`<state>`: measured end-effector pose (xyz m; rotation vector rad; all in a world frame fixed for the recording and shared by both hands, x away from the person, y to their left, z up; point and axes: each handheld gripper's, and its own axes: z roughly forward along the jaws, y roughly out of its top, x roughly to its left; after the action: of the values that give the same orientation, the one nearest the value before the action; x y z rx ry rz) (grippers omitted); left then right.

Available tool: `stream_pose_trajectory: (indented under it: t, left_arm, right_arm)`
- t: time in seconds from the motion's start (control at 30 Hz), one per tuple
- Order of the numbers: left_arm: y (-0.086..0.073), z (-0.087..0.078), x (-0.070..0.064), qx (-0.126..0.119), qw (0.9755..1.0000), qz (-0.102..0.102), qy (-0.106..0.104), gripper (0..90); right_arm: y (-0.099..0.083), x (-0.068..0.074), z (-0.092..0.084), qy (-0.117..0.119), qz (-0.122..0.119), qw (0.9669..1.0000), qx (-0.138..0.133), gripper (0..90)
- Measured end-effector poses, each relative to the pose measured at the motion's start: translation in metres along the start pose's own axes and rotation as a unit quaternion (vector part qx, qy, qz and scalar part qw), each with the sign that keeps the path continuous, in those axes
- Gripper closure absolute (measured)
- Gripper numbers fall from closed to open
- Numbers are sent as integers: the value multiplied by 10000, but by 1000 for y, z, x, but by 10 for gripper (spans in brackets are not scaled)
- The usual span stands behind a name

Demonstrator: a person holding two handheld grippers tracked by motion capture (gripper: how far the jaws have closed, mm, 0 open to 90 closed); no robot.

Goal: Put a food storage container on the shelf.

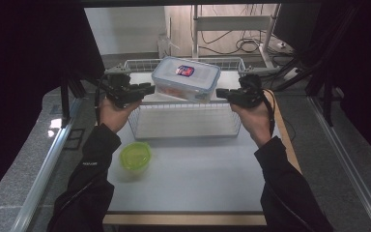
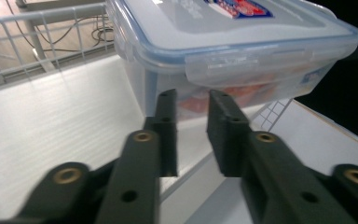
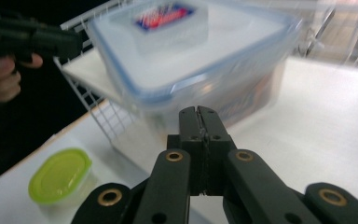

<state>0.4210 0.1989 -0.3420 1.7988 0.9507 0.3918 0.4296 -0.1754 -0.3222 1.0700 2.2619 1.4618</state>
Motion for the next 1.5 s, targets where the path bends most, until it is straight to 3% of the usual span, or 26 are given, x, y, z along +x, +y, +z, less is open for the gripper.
stream_pose_trajectory:
  t: [0.1, 0.3, 0.6, 0.83, 1.0, 1.3, 1.5]
  left_arm:
    - [-2, 2, 0, 0, 10000, -3, -33, 812]
    - [-2, 5, -1, 10, 10000, 33, -11, 817]
    - [0, 18, 1, 124, 9999, -40, 107, 806]
    - [2, 8, 5, 70, 9998, -54, 195, 805]
    - [2, 3, 13, 96, 9990, -163, 403, 805]
    - [-1, 10, 17, 154, 9986, -293, 421, 810]
    - [-1, 9, 14, 163, 9987, -211, 438, 783]
  right_arm:
    - [-3, 2, 8, -15, 4, 10000, 87, 898]
    - [3, 1, 18, -113, 33, 9999, 74, 898]
    - [14, -12, 42, -238, 505, 9984, -66, 887]
    - [19, -23, 49, -313, 772, 9964, -140, 885]
    - [23, -27, 52, -409, 835, 9955, -153, 885]
    - [24, -27, 54, -458, 821, 9954, -177, 866]
    - [21, -26, 48, -453, 745, 9960, -215, 832]
